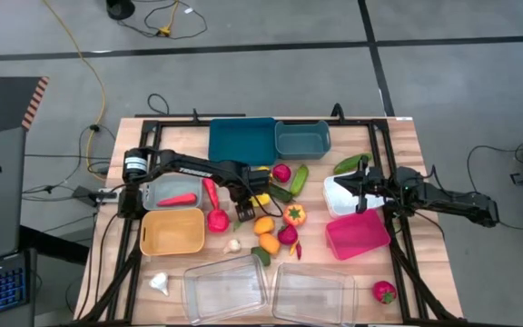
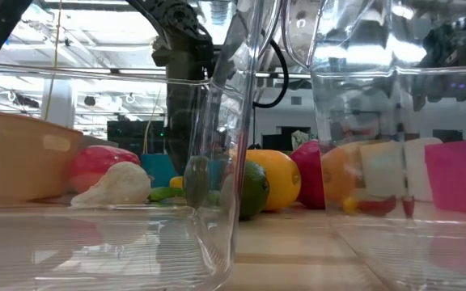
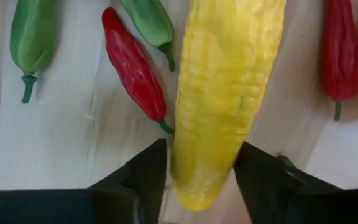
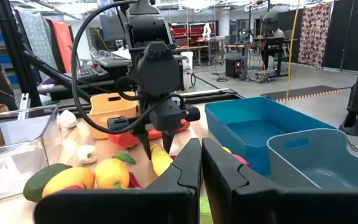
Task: Sort produce into baskets
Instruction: Put the yellow corn into the dark green bin
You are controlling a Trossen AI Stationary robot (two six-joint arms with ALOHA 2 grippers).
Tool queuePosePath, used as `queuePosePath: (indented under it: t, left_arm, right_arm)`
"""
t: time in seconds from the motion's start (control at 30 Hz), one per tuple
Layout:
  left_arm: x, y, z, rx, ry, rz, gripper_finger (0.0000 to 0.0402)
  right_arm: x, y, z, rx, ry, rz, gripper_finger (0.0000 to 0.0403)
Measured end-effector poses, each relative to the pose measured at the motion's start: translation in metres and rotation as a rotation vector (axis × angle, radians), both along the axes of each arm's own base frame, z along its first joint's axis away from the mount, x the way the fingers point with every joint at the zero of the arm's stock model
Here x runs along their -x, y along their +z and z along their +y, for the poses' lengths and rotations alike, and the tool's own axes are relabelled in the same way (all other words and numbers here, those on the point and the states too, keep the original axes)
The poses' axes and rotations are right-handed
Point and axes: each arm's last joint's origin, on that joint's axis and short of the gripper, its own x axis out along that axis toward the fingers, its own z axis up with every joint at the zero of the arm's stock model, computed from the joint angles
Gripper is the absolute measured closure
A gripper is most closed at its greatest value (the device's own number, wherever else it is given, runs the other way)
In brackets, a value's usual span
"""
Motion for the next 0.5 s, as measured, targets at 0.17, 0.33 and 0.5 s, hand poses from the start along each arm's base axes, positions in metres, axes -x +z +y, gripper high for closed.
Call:
queuePosePath:
  t: [0.17, 0.33, 0.5]
  left_arm:
    - [0.0, 0.0, 0.0002, -0.001, 0.001, 0.0, 0.0294]
    - [0.0, 0.0, -0.0003, 0.014, -0.002, -0.001, 0.0298]
    - [-0.002, 0.0056, -0.0002, 0.02, -0.003, 0.0, 0.0282]
  right_arm:
    - [0.0, 0.0, 0.0, 0.0, 0.0, 0.0, 0.0359]
    - [0.0, -0.0001, 0.0, 0.0, 0.0, 0.0, 0.0359]
    - [0.0, 0.0, 0.0, 0.0, 0.0, 0.0, 0.0359]
